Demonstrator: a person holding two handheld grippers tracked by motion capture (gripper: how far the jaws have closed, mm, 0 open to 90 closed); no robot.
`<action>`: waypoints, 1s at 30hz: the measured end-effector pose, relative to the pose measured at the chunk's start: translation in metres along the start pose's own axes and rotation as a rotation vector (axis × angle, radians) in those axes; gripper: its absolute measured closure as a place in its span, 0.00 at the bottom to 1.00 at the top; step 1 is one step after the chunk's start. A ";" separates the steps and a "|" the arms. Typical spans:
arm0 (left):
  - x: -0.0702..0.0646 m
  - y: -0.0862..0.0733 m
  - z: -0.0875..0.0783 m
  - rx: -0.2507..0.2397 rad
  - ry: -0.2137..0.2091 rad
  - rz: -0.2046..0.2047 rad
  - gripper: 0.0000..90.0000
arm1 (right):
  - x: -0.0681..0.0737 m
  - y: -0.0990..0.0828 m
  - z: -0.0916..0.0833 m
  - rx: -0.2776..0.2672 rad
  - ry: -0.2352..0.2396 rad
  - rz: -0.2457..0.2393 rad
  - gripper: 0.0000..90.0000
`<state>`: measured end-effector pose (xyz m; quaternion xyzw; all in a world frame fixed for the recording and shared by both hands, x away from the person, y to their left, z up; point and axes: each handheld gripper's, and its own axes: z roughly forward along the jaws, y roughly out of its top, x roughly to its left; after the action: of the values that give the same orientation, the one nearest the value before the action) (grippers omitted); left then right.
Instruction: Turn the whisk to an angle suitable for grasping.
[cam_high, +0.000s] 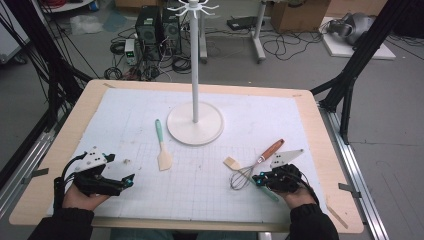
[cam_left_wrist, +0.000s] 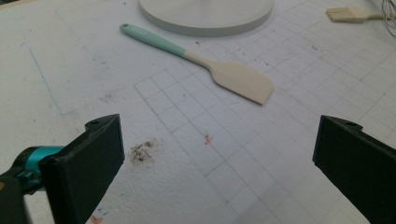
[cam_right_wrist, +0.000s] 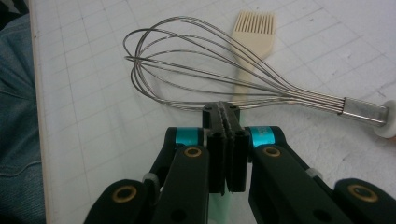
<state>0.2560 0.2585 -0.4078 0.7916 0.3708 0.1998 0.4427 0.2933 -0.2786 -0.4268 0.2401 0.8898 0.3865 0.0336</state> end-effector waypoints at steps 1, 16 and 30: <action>0.000 0.000 0.000 0.000 0.000 0.000 0.03 | 0.000 0.000 0.000 0.000 0.000 0.000 0.99; 0.000 0.000 0.000 -0.002 0.001 -0.005 0.03 | 0.000 0.004 0.004 -0.003 0.008 -0.005 0.99; 0.000 0.000 0.000 -0.002 0.000 -0.003 0.03 | 0.001 0.008 0.007 -0.001 0.020 -0.010 0.99</action>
<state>0.2564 0.2583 -0.4080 0.7906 0.3719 0.1993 0.4438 0.2975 -0.2687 -0.4260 0.2315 0.8912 0.3892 0.0266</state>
